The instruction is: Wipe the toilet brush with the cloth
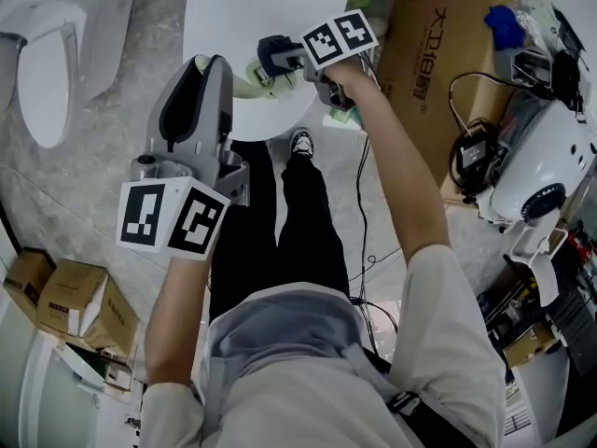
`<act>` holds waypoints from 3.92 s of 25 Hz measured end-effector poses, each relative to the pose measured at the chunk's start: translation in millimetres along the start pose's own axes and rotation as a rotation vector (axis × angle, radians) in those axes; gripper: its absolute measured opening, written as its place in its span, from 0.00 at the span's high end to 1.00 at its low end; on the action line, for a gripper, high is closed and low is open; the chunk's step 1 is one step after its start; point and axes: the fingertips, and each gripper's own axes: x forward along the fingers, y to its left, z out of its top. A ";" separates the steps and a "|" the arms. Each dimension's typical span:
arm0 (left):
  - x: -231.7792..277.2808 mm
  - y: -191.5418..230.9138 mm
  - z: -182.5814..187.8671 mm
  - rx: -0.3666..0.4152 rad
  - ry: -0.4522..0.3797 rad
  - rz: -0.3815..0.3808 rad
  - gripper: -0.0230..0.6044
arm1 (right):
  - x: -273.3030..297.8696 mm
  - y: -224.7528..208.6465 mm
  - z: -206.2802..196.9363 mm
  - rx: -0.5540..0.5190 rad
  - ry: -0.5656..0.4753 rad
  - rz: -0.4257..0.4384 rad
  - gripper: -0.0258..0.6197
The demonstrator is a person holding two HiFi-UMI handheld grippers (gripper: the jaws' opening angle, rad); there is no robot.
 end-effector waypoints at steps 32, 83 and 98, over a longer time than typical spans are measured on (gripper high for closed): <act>-2.7 -8.5 -2.6 0.039 -0.011 0.029 0.96 | -41.1 -35.3 -50.4 0.351 -0.222 0.141 0.79; -3.9 2.0 -1.8 0.028 -0.065 -0.018 0.96 | 18.8 -72.4 -21.0 -0.068 0.145 -0.309 0.79; -7.0 9.0 0.6 0.008 -0.083 -0.014 0.96 | 23.1 -48.5 23.8 -0.212 0.153 -0.316 0.79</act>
